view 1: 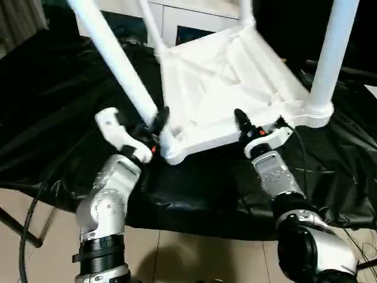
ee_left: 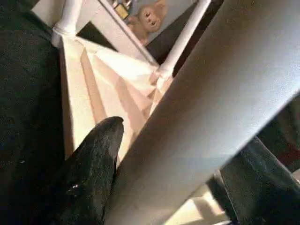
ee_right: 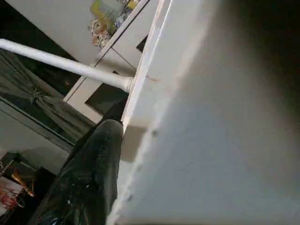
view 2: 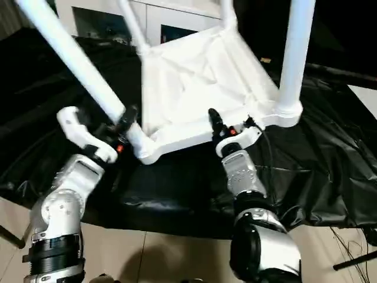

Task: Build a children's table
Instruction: Flip table

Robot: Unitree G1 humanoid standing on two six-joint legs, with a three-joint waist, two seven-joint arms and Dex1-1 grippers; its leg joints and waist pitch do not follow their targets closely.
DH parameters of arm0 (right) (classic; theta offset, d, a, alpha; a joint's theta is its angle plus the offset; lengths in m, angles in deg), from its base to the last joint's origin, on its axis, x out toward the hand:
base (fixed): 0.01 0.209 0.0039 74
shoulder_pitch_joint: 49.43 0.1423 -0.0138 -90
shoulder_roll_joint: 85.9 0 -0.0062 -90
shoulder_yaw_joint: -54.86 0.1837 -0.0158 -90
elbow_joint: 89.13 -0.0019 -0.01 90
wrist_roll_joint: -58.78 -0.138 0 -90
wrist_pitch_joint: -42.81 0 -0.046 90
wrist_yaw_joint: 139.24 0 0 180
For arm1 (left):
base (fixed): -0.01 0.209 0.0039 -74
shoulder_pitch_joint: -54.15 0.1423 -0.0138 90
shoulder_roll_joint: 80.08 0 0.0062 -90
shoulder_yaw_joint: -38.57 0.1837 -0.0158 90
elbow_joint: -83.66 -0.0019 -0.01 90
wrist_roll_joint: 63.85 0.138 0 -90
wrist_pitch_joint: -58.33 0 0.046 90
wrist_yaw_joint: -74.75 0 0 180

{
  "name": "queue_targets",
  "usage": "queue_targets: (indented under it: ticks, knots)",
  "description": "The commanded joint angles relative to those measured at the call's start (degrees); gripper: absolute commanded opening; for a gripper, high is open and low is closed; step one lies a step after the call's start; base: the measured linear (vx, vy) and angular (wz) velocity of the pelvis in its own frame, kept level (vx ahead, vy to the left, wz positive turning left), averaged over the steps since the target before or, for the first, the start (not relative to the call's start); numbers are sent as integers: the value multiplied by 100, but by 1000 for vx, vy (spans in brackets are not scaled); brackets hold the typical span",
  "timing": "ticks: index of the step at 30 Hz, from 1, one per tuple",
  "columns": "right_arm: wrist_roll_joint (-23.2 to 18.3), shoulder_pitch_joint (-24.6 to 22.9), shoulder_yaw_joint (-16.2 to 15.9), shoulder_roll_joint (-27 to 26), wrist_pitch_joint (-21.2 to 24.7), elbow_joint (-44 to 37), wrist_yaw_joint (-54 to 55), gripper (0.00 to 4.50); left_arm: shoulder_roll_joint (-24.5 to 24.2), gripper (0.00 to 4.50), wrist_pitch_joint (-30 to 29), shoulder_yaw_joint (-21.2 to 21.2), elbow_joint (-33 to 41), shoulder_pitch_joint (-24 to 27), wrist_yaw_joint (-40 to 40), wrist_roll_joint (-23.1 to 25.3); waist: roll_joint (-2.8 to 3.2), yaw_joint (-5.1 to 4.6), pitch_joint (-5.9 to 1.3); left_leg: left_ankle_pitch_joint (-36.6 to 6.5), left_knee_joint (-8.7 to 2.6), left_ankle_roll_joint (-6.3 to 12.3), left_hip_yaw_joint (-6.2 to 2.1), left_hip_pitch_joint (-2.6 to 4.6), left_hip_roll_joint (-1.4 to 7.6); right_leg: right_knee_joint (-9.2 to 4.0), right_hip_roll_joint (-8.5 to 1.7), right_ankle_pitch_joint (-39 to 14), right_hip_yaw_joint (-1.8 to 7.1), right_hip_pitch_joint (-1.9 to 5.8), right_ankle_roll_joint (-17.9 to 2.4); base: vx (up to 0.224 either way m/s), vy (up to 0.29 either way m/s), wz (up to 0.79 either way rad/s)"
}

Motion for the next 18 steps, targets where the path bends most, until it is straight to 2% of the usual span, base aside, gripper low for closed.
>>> queue_targets:
  ticks: [1,4,5,6,7,9,11,12,14,16,17,18]
  knots:
    - [98,-20,220,501,-282,-403,246,229,-67,335,191,-299,265,66,86,-213,-1,-43,-418,-458,-457,383,0,91,185,-297,-239,-881,112,311,-1226,0,0,0]
    - [136,-88,225,698,-252,-574,259,228,-270,335,181,-330,303,231,143,-194,27,-21,-419,-410,-450,369,29,114,188,-286,-223,-792,113,289,-1171,0,0,0]
    - [139,-99,228,745,-235,-612,260,227,-316,335,187,-350,277,271,125,-153,17,-26,-420,-399,-450,365,33,107,190,-287,-218,-778,112,294,-1158,0,0,0]
    - [171,-118,201,800,-203,-642,256,226,-354,335,197,-377,252,317,126,-160,37,-26,-418,-371,-458,330,33,97,193,-279,-220,-782,110,301,-1109,0,0,0]
    - [323,-158,78,913,-137,-654,252,225,-429,335,216,-376,233,397,157,-107,58,-24,-419,-387,-460,304,29,104,196,-282,-218,-790,108,300,-1097,0,0,0]
    - [432,-193,-13,988,-90,-668,250,222,-480,335,226,-369,232,458,179,-89,48,-11,-414,-474,-450,273,56,145,186,-310,-188,-804,110,271,-1060,0,0,0]
    - [623,-295,-157,1180,30,-789,262,220,-621,335,144,-350,324,620,255,-120,73,-10,-415,-477,-457,257,51,114,175,-306,-184,-751,117,312,-1027,0,0,0]
    - [679,-359,-198,1300,117,-918,308,220,-779,335,39,-222,459,748,441,-137,60,-10,-424,-427,-459,245,44,108,178,-288,-184,-711,113,323,-972,0,0,0]
    - [691,-380,-214,1342,153,-971,326,220,-861,335,-5,-126,522,802,560,-129,65,-11,-417,-494,-463,216,54,125,182,-307,-174,-830,109,292,-945,0,0,0]
    - [773,-464,-293,1467,258,-1183,375,220,-1189,335,-115,353,755,1005,1007,46,31,-13,-396,-757,-481,116,54,120,190,-347,-191,-1264,117,266,-863,0,0,0]
    - [773,-464,-293,1467,258,-1183,375,220,-1189,335,-115,353,755,1005,1007,46,43,-7,-389,-844,-490,102,47,128,194,-366,-194,-1399,117,256,-814,0,0,0]
    - [785,-477,-306,1499,292,-1230,379,220,-1283,335,-117,498,803,1051,1100,152,36,-33,-390,-937,-499,21,34,91,187,-371,-197,-1587,123,271,-721,0,0,0]
